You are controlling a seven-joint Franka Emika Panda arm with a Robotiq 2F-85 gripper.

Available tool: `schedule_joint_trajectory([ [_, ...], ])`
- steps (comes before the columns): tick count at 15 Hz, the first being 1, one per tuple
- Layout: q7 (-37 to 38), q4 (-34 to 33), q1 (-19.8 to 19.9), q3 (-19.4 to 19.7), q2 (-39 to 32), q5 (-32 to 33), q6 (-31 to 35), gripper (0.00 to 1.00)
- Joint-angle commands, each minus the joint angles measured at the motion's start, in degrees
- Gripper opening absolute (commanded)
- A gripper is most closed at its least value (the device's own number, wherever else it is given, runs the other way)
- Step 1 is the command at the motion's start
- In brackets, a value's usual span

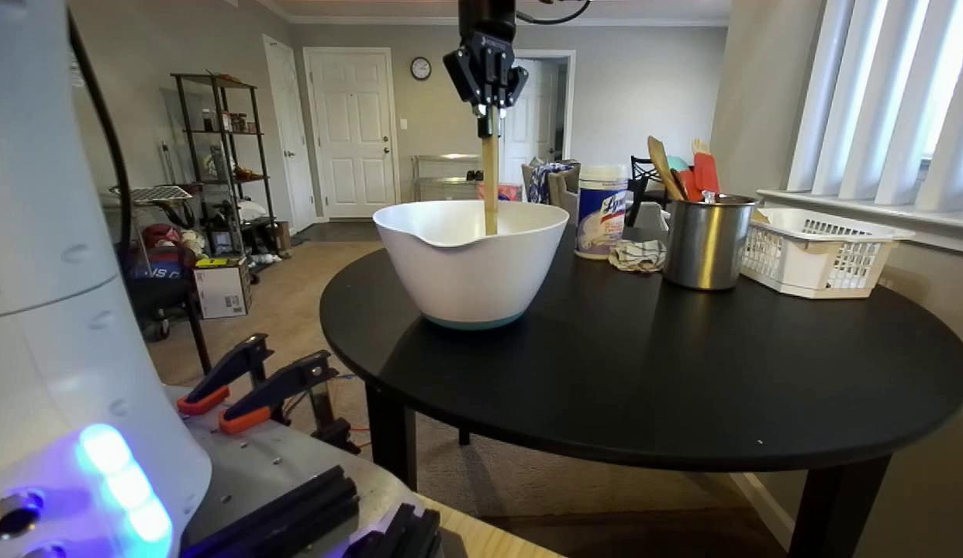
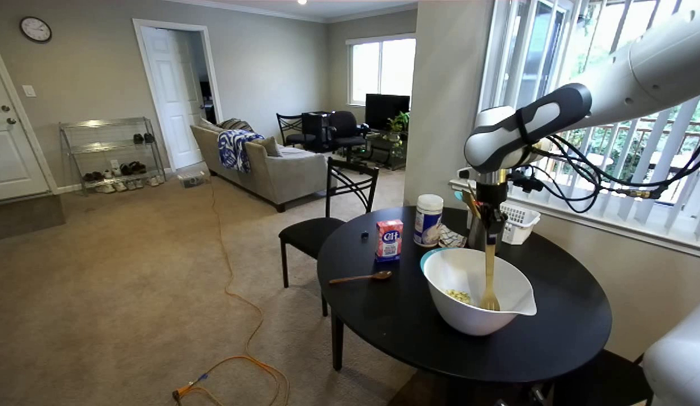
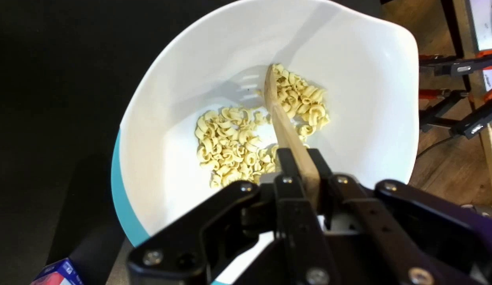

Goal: Stir the white bowl with the wooden spoon

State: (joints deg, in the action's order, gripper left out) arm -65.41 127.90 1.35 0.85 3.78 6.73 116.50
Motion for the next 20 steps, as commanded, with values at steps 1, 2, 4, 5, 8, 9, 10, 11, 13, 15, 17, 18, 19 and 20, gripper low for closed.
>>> schedule_joint_trajectory([
  [1, -1.77, 4.19, -1.57, -0.27, 3.21, -2.42, 1.59, 0.05],
  [2, -2.05, 4.2, -2.27, -0.55, 3.26, -3.13, 1.93, 0.05],
  [4, -2.57, 3.47, -3.59, -1.06, 2.68, -3.97, 2.71, 0.05],
  [5, -3.15, 2.84, -4.3, -1.38, 2.27, -4.8, 2.95, 0.05],
  [8, -2.74, 0.94, -5.98, -2.69, 1.15, -3.95, 4.33, 0.05],
  [9, -2.67, 0.76, -6.4, -2.99, 1.07, -3.73, 5.17, 0.05],
  [10, -2.55, 0.6, -6.68, -3.19, 0.98, -3.7, 5.9, 0.05],
  [11, -2.69, 0.58, -6.77, -3.27, 1.06, -3.94, 6.24, 0.05],
  [13, -1.23, 1.08, -6.66, -3.23, 1.41, -3.45, 8.02, 0.05],
  [15, 0.77, 2.0, -6.19, -3.11, 1.94, -1.27, 9.4, 0.05],
  [17, 3.0, 3.26, -5.57, -2.82, 2.62, 1.65, 10.47, 0.05],
  [18, 4.34, 4.08, -5.27, -2.61, 2.99, 3.21, 11.0, 0.05],
  [19, 5.64, 4.88, -4.9, -2.4, 3.33, 4.84, 11.17, 0.05],
  [20, 6.6, 5.64, -4.57, -2.16, 3.69, 5.87, 11.09, 0.05],
])
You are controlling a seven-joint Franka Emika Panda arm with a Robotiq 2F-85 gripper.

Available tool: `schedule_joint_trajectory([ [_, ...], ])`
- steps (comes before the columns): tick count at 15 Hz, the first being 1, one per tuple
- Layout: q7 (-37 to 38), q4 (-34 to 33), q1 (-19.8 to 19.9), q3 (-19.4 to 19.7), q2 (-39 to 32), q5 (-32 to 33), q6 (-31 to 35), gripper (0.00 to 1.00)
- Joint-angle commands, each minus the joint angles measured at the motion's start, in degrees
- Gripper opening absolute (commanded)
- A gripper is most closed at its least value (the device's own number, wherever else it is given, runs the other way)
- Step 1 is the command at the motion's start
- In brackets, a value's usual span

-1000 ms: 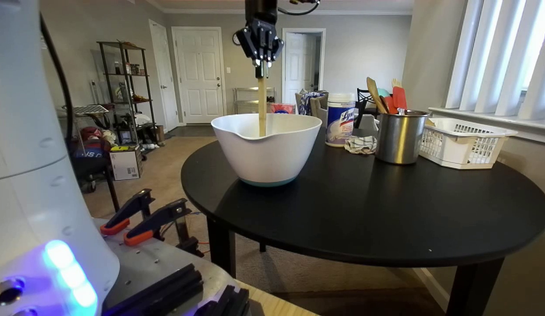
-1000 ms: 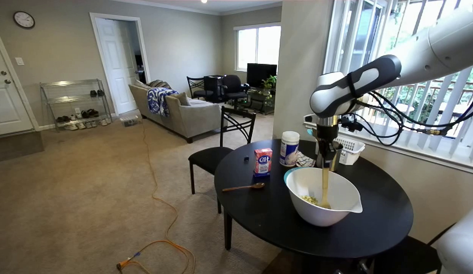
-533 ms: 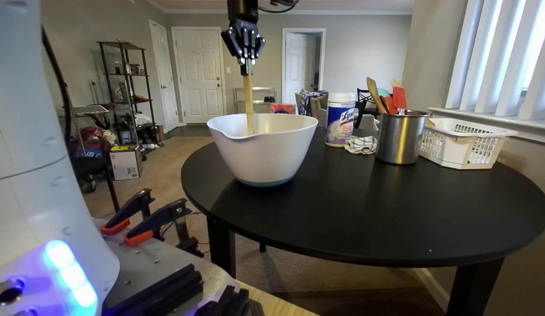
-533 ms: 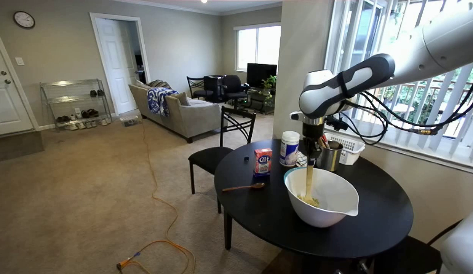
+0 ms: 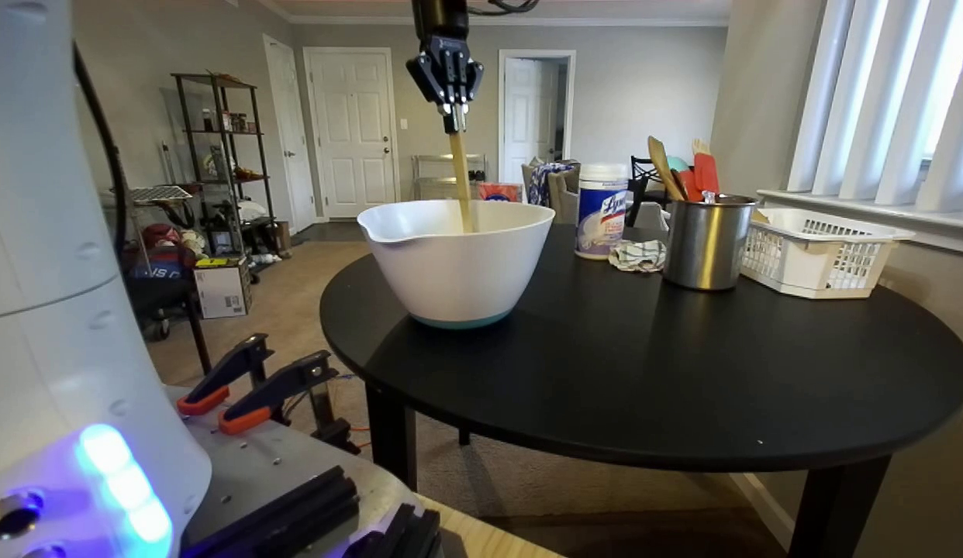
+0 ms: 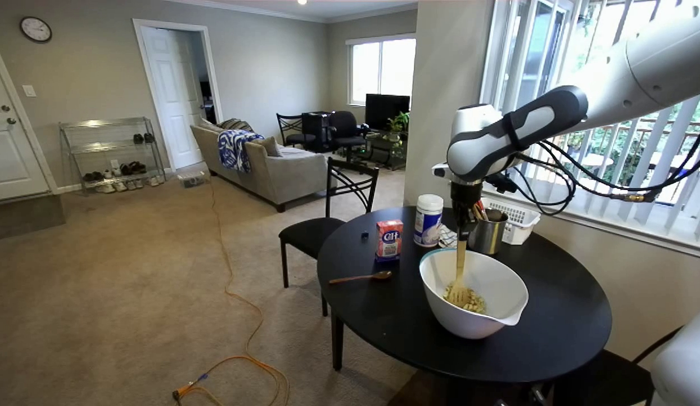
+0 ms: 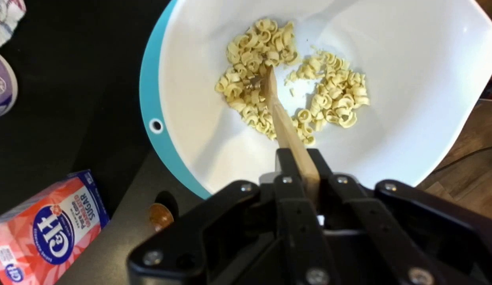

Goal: Stir the white bowl with the wooden spoon

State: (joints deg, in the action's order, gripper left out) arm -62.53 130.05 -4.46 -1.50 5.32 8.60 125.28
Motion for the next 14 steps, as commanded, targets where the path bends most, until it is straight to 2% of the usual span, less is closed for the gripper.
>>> schedule_joint_trajectory([
  [1, 4.4, 4.16, 1.52, 0.42, 2.4, 4.95, 2.13, 0.05],
  [7, -1.81, 6.15, 1.1, 0.67, 3.98, 6.87, -4.34, 0.05],
  [10, -8.07, 5.48, 0.35, 0.51, 3.66, 7.1, -6.03, 0.05],
  [14, -18.33, 5.02, -0.57, 1.06, 3.33, 2.21, -5.9, 0.05],
])
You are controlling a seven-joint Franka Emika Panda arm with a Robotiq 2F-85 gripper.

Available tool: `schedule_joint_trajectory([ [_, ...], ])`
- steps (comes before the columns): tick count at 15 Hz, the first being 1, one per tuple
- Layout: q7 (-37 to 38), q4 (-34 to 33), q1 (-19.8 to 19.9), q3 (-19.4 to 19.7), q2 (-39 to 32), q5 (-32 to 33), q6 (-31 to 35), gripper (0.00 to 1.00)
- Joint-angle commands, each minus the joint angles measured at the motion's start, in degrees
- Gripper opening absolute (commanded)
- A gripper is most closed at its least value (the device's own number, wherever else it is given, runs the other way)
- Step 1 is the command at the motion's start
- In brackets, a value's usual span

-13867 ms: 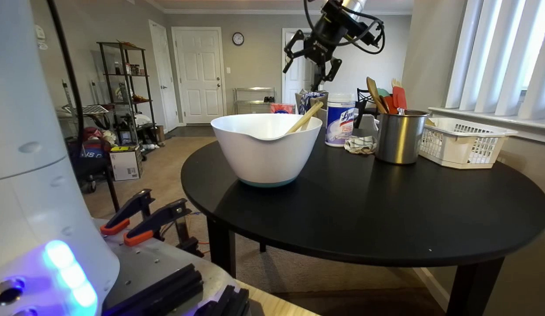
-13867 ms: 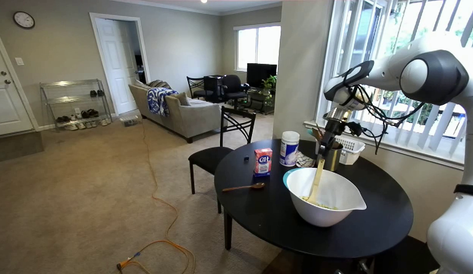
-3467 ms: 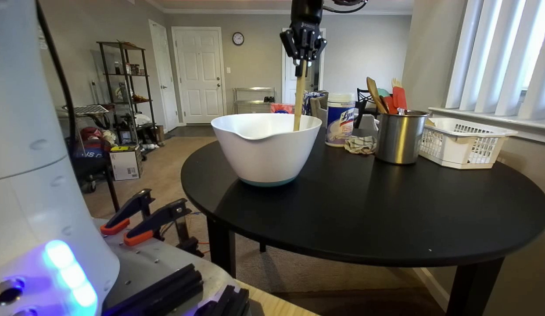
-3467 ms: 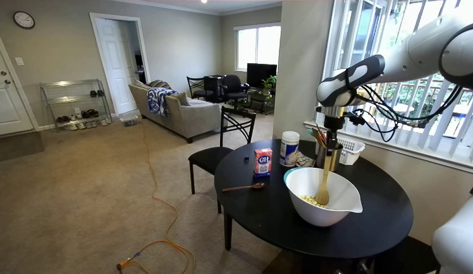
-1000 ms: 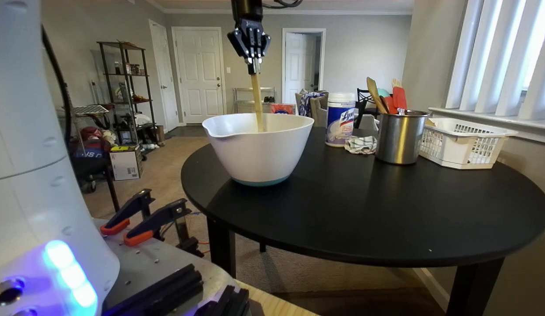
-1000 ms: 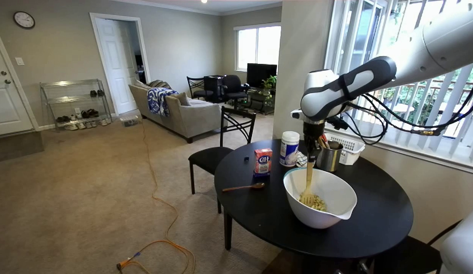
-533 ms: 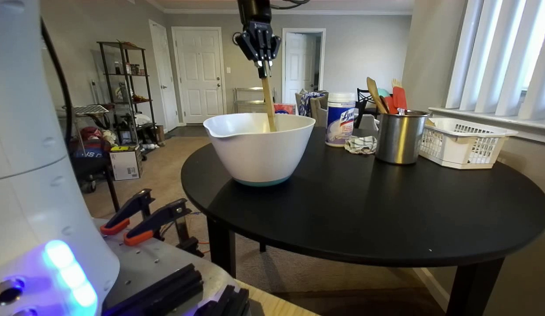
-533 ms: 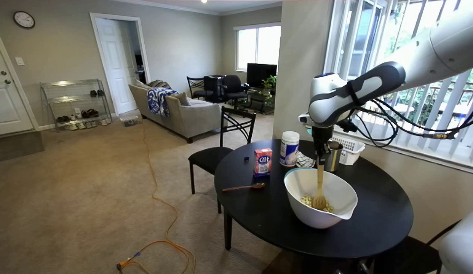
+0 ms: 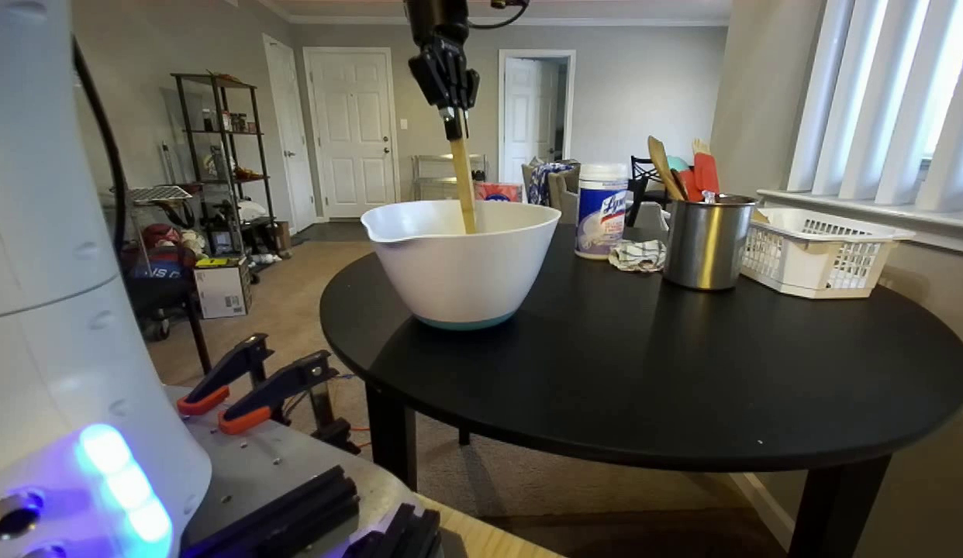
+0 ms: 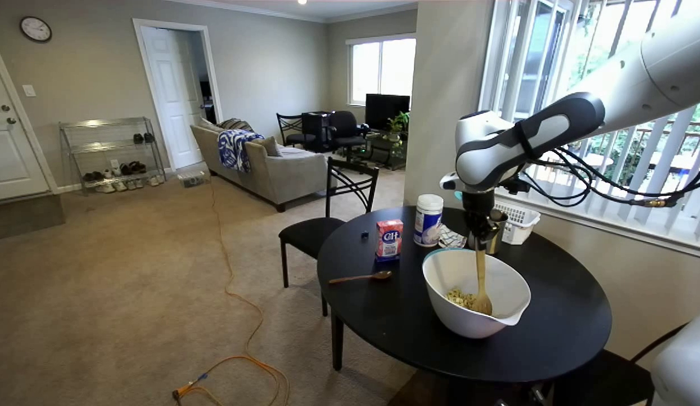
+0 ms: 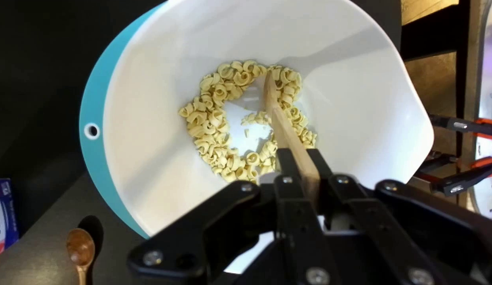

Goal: Stir the white bowl with the wooden spoon

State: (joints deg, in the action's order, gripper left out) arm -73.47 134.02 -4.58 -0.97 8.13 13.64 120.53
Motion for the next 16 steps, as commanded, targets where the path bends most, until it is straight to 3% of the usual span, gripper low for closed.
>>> schedule_joint_trajectory([
  [1, -9.4, 0.88, -0.51, 0.57, 0.36, -3.61, -1.64, 0.05],
  [4, -14.8, 0.08, -0.57, 0.64, 0.03, -6.32, -3.91, 0.05],
  [7, -18.34, -1.37, -0.76, 0.77, -0.58, -13.0, -6.42, 0.05],
  [11, -12.79, -3.17, -0.37, 0.29, -1.43, -19.09, -8.06, 0.05],
  [16, -0.68, -2.26, 0.1, -0.27, -1.43, -19.27, -1.78, 0.05],
])
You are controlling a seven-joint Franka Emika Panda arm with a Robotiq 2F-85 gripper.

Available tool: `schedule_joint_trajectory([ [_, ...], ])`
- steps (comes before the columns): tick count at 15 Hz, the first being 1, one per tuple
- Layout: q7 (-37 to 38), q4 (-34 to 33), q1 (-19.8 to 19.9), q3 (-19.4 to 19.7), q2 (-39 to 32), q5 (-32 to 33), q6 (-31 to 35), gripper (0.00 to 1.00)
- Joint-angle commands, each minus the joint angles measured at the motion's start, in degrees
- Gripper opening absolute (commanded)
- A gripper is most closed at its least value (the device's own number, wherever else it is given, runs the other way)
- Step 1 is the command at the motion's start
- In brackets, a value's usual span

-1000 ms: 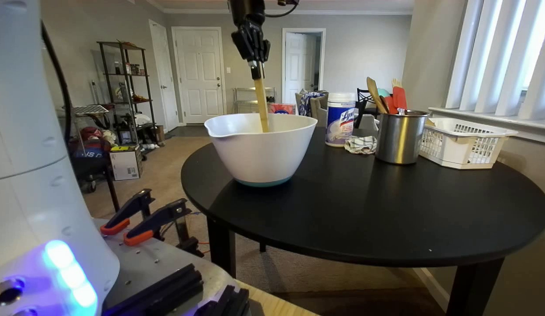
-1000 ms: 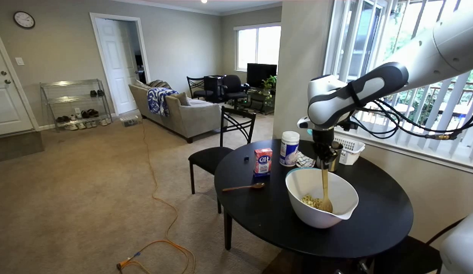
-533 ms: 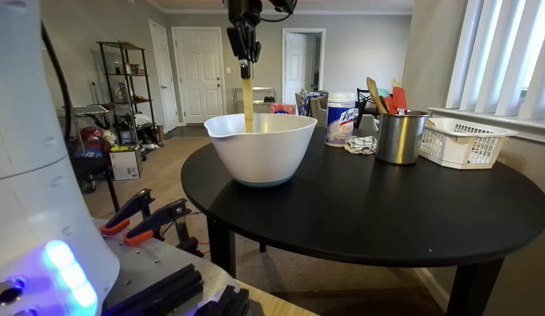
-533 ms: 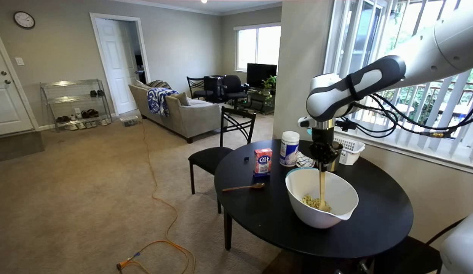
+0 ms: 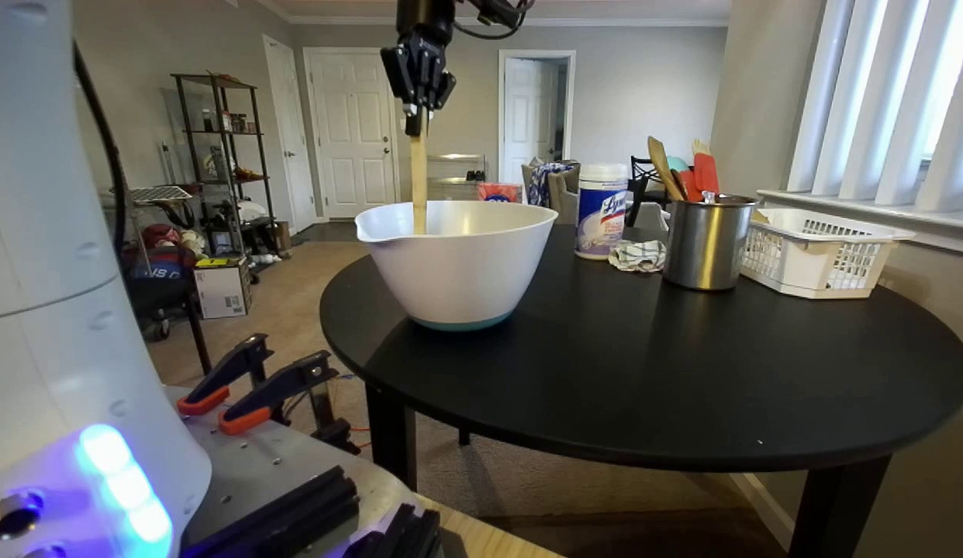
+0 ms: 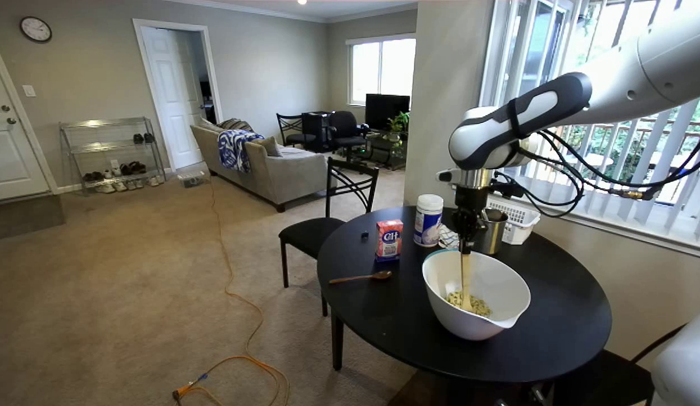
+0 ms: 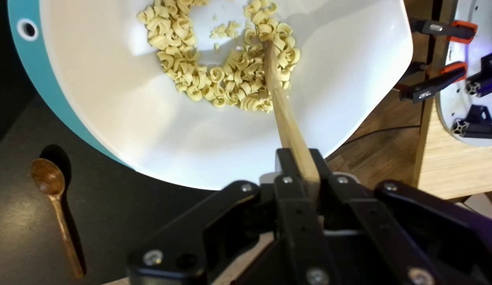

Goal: Stir the white bowl with the wooden spoon

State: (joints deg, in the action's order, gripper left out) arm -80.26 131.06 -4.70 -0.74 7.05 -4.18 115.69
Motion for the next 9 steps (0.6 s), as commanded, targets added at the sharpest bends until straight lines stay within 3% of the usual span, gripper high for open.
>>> schedule_joint_trajectory([
  [1, 8.38, 0.56, 0.24, -0.5, -0.56, -1.64, 3.47, 0.05],
  [9, 23.77, -1.05, 0.5, 0.27, -2.19, -4.61, 3.17, 0.05],
])
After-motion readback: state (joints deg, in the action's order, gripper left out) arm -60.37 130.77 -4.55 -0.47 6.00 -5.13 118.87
